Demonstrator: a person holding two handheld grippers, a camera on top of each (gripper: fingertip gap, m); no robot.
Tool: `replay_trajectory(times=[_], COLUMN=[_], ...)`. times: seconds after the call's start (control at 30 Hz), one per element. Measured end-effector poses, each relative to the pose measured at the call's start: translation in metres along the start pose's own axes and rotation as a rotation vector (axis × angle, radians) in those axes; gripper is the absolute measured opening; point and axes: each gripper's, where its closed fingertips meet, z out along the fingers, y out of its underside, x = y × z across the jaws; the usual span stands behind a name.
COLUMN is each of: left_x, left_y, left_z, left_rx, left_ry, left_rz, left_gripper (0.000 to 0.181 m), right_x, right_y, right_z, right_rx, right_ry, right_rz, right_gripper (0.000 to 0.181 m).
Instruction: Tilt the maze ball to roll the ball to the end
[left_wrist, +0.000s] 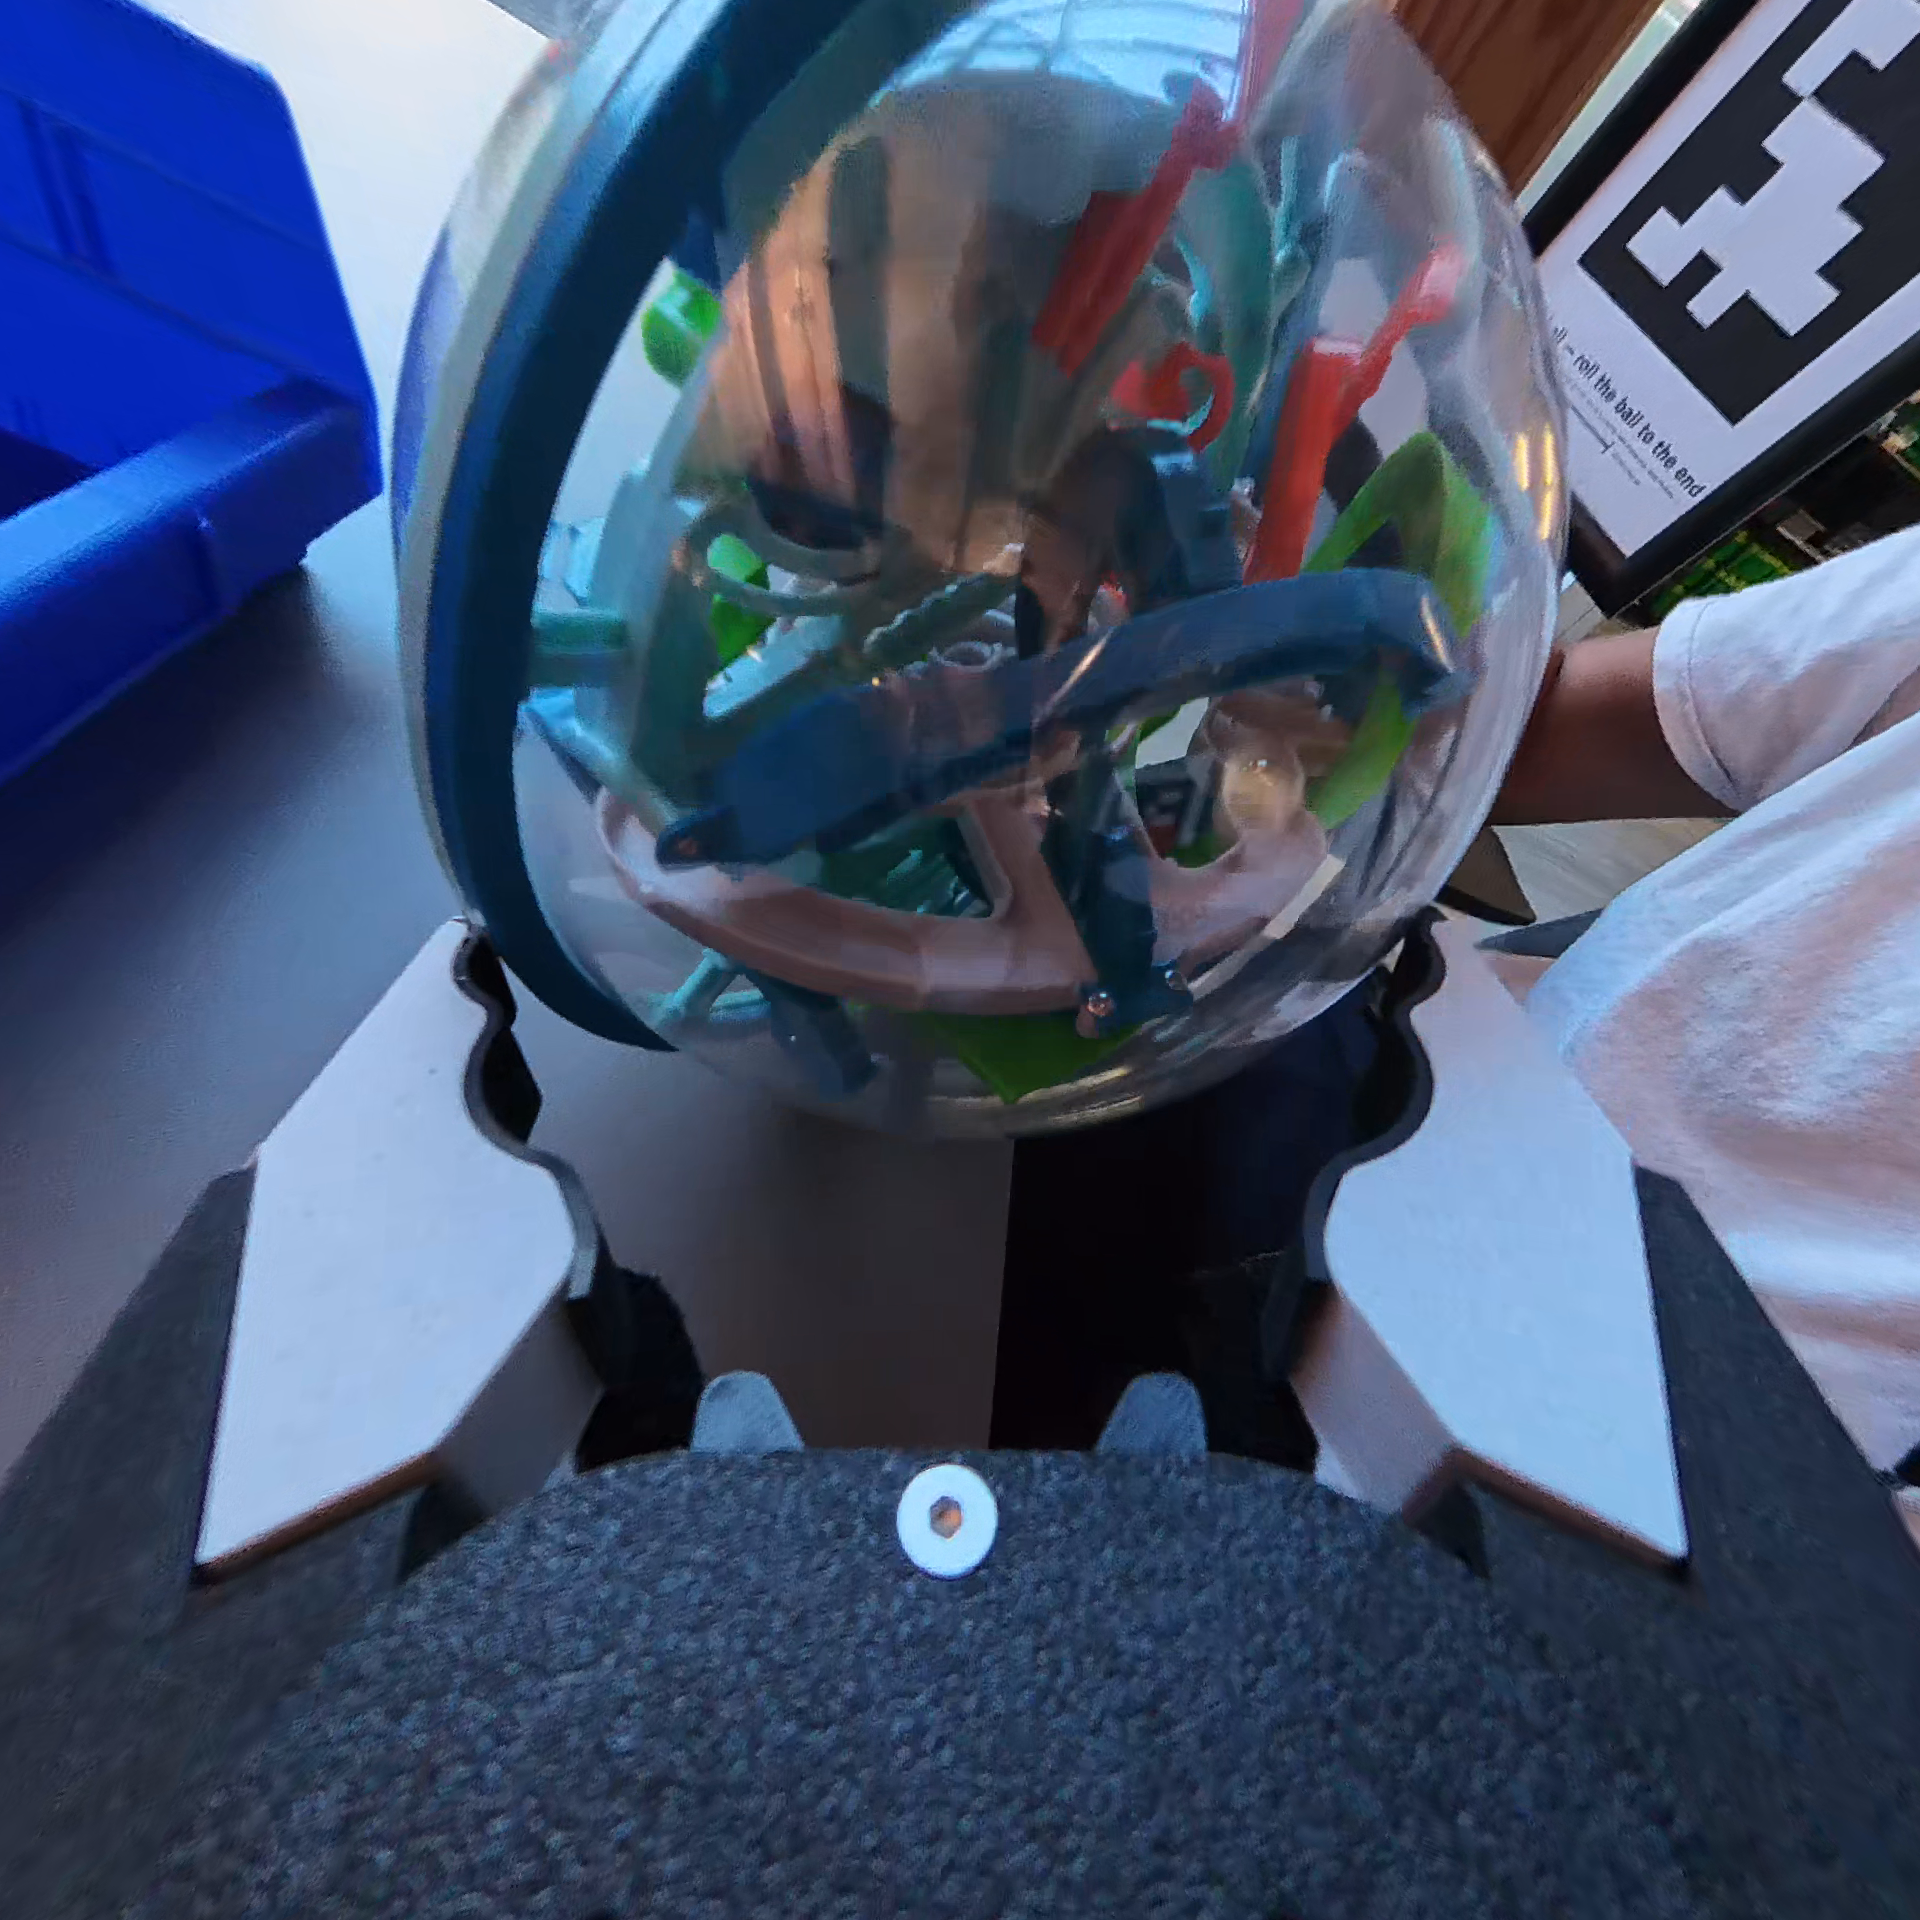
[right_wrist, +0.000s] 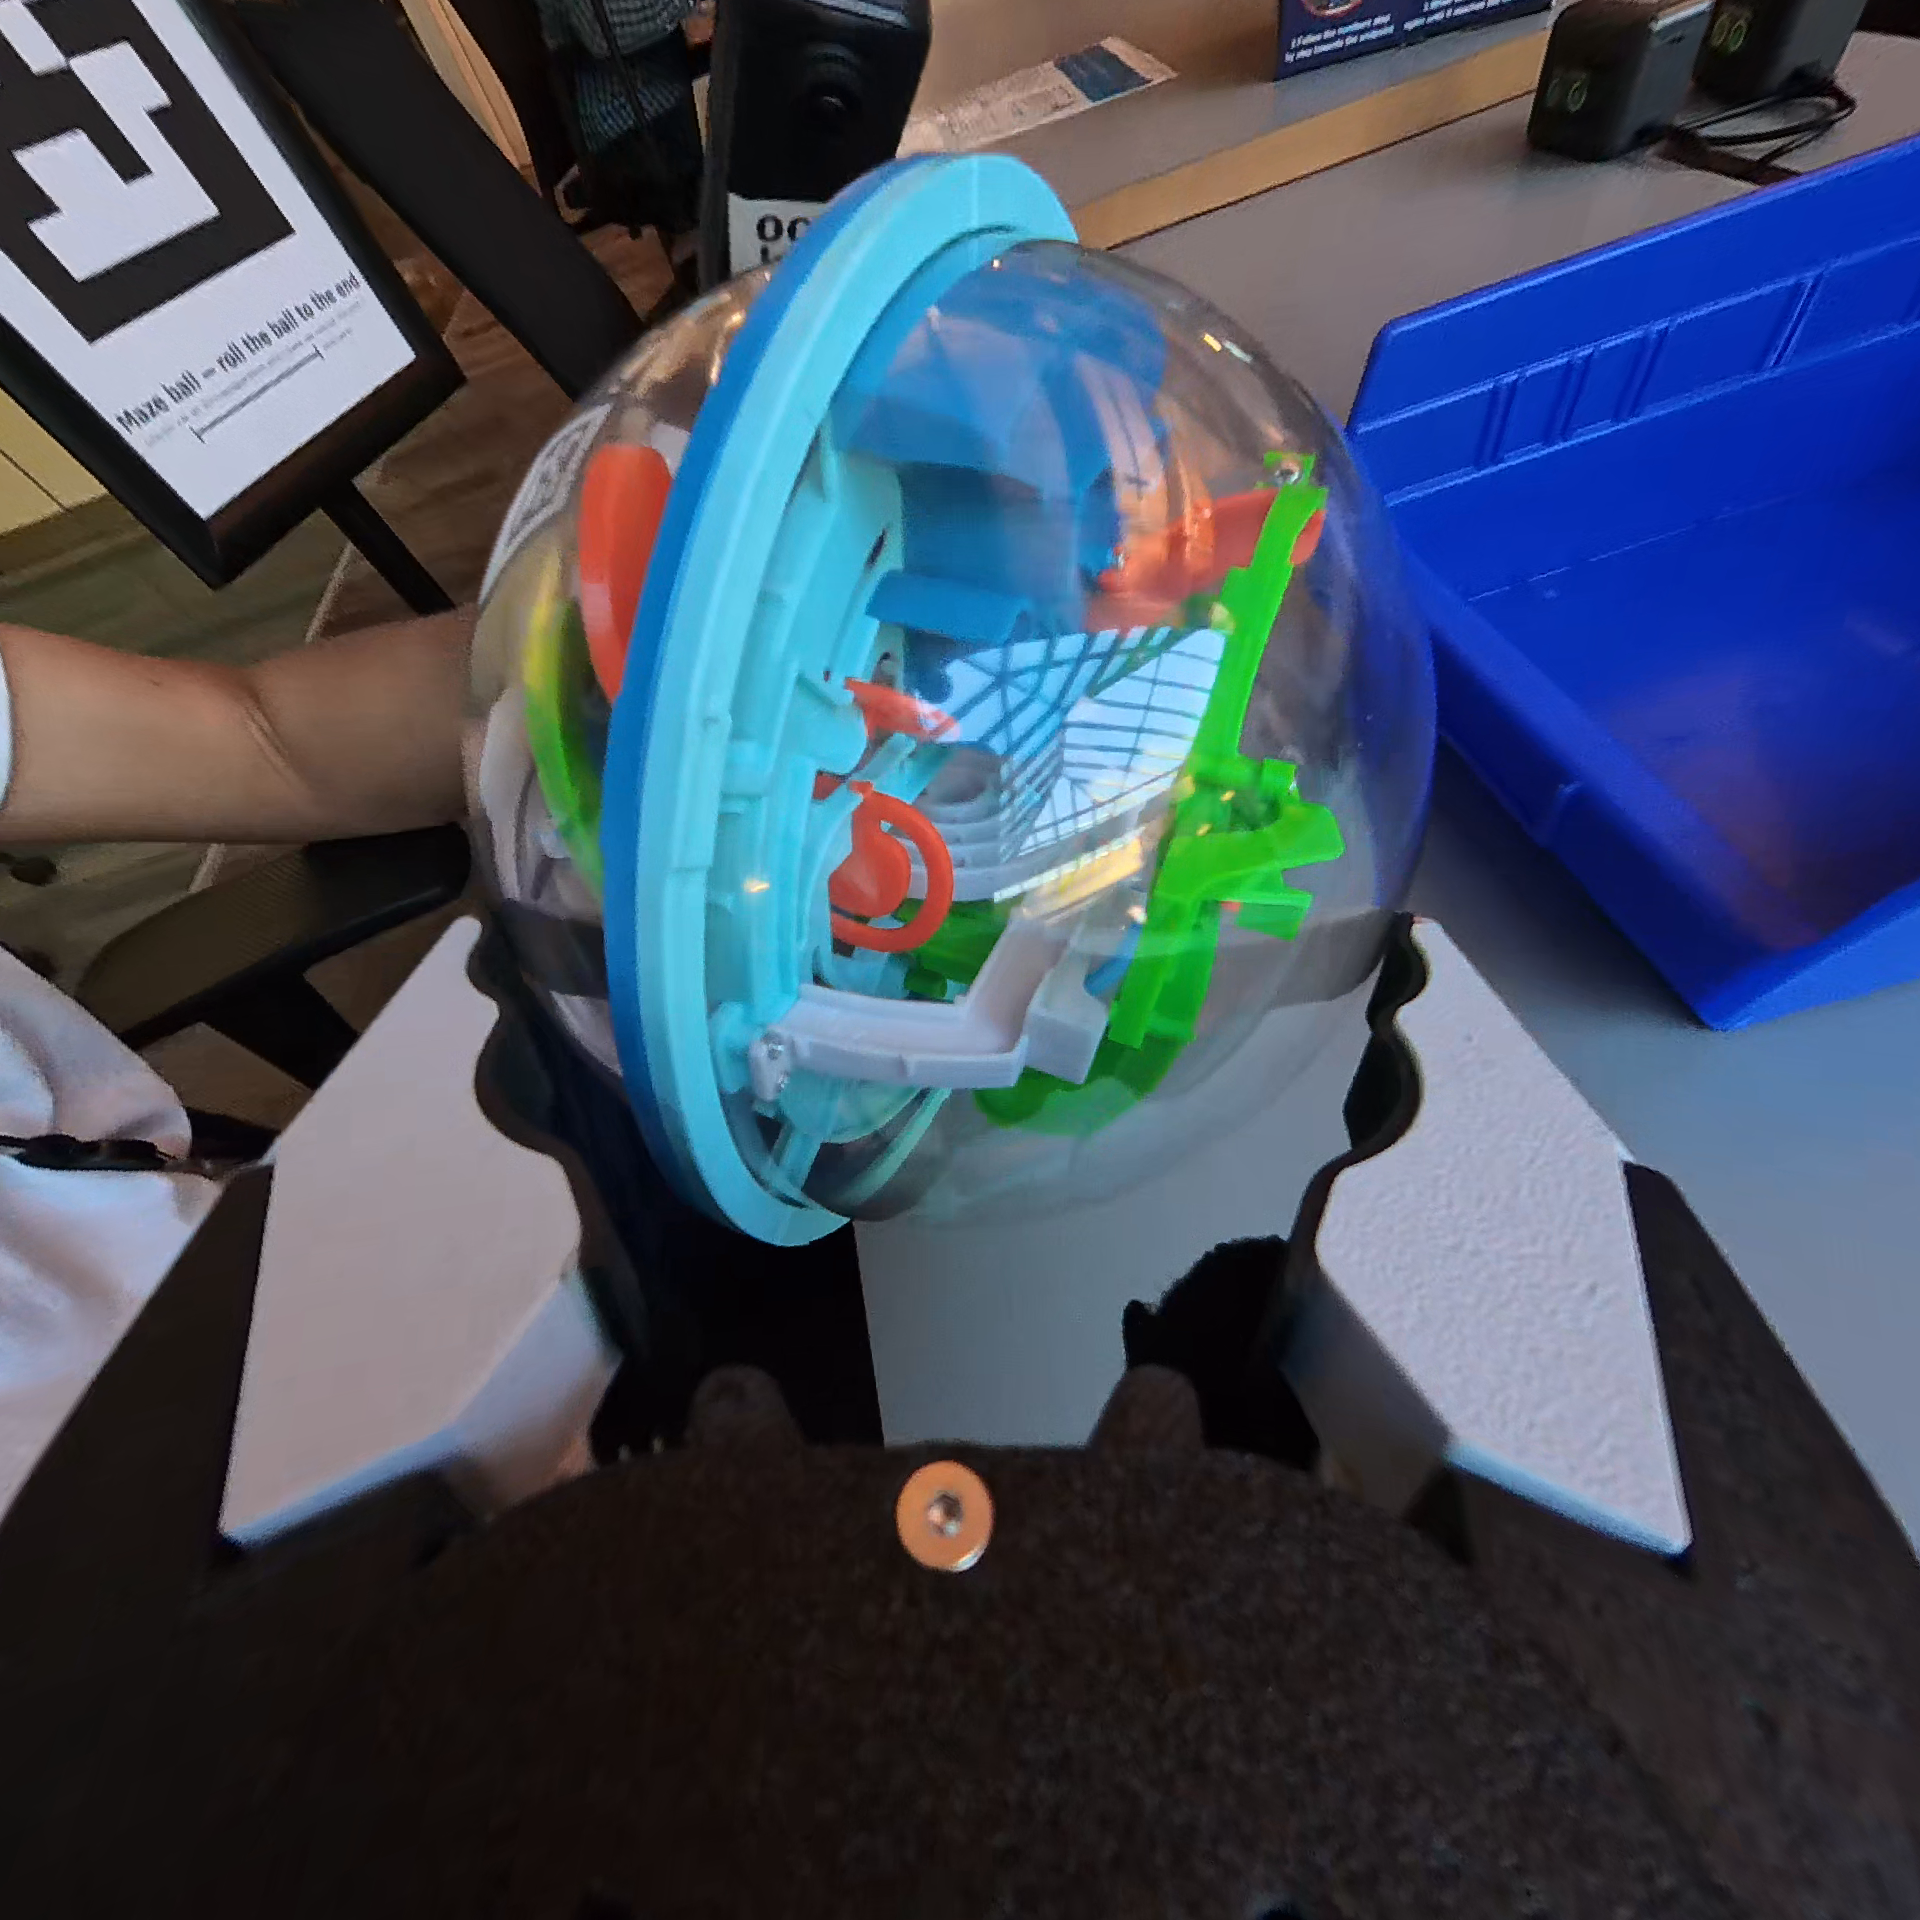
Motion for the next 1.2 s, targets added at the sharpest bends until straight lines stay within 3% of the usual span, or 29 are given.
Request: replay_trajectory(times=[0.03,0.47,0.63,0.7,0.8,0.87,0.97,1.03,1.13,1.2], left_x=[0.0,0.0,-0.013,-0.026,-0.028,-0.028,-0.028,-0.026,-0.025,-0.026], left_y=[0.001,0.015,0.024,0.007,-0.038,-0.05,-0.03,-0.013,-0.004,-0.001], left_z=[0.001,0.019,0.007,-0.011,-0.028,-0.026,-0.006,0.001,0.0,-0.001], left_rx=[-0.01,-0.074,-0.176,-0.145,0.001,0.014,-0.138,-0.217,-0.188,-0.138], left_ry=[-0.005,0.059,-0.084,-0.181,-0.184,-0.162,-0.068,-0.024,0.011,0.009], left_rz=[0.008,-0.117,0.045,0.134,0.245,0.318,0.282,0.175,0.041,0.006], left_gripper=[0.158,0.159,0.159,0.159,0.159,0.158,0.153,0.159,0.157,0.157], right_x=[0.0,0.009,0.019,0.024,0.035,0.039,0.038,0.036,0.034,0.033], right_y=[0.002,-0.008,-0.01,-0.01,-0.012,-0.015,-0.022,-0.029,-0.028,-0.007], right_z=[-0.001,-0.009,-0.007,-0.007,-0.002,0.002,0.007,0.003,-0.016,-0.02], right_rx=[-0.008,0.095,0.078,0.062,0.064,0.072,0.111,0.183,0.264,0.208], right_ry=[0.002,-0.044,-0.098,-0.142,-0.219,-0.283,-0.338,-0.316,-0.226,-0.159], right_rz=[-0.009,0.065,0.137,0.168,0.232,0.249,0.215,0.163,0.101,0.097], right_gripper=[0.153,0.154,0.154,0.154,0.154,0.154,0.153,0.15,0.15,0.15])
